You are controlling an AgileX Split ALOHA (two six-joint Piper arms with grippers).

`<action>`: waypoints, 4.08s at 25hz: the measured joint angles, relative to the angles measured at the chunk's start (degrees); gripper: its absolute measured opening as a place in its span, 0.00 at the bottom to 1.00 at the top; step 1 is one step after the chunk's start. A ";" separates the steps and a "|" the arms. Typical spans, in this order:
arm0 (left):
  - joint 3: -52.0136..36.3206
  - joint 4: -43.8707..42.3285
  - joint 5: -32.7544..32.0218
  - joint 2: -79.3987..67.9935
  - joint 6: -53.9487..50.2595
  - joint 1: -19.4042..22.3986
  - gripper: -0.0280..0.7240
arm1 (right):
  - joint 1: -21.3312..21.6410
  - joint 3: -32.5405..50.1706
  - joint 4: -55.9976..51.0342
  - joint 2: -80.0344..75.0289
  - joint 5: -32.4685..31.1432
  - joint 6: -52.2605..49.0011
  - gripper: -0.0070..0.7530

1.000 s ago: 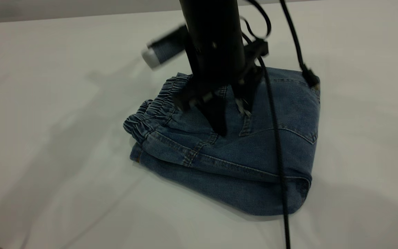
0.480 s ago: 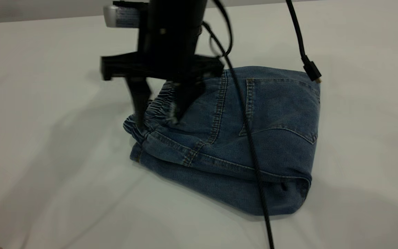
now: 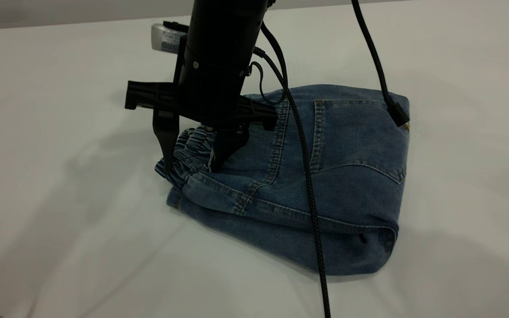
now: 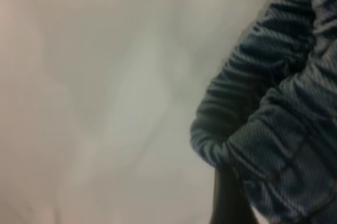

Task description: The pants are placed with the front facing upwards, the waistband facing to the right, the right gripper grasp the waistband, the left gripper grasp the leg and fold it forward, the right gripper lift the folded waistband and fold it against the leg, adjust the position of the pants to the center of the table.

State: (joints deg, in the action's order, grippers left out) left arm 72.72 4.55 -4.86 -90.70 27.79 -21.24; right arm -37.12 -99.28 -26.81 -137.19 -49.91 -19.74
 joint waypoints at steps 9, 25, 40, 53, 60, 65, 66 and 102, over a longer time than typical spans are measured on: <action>0.00 0.00 -0.05 0.00 0.00 0.00 0.39 | 0.00 -0.18 -1.52 0.07 -5.74 5.53 0.48; 0.00 0.07 -0.05 0.00 0.05 0.00 0.39 | 1.82 -8.04 1.89 -1.95 -4.41 -2.58 0.48; 0.00 0.07 0.01 0.00 0.05 0.00 0.39 | 1.29 -8.00 9.84 -1.90 -3.05 -7.61 0.48; 0.00 0.09 -0.13 0.00 0.05 0.00 0.39 | -1.85 -7.93 13.52 -3.51 -5.96 -7.28 0.48; 0.00 0.09 -0.13 0.00 0.05 0.00 0.39 | -2.36 -7.93 16.02 -3.71 -12.23 -3.05 0.48; 0.00 0.09 -0.13 0.00 0.05 0.00 0.39 | -3.01 -7.93 15.71 -3.65 -14.21 -1.18 0.48; 0.00 0.09 -0.07 0.00 0.05 0.00 0.39 | -3.01 -7.93 15.33 -3.65 -14.33 -0.94 0.48; 0.00 0.09 -4.19 11.89 0.00 -0.07 0.39 | -2.94 -7.40 33.45 55.30 -20.48 11.34 0.39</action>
State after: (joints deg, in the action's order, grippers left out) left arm 72.72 4.64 -9.05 -78.81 27.79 -21.31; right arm -40.07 -106.68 6.64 -81.89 -70.39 -8.40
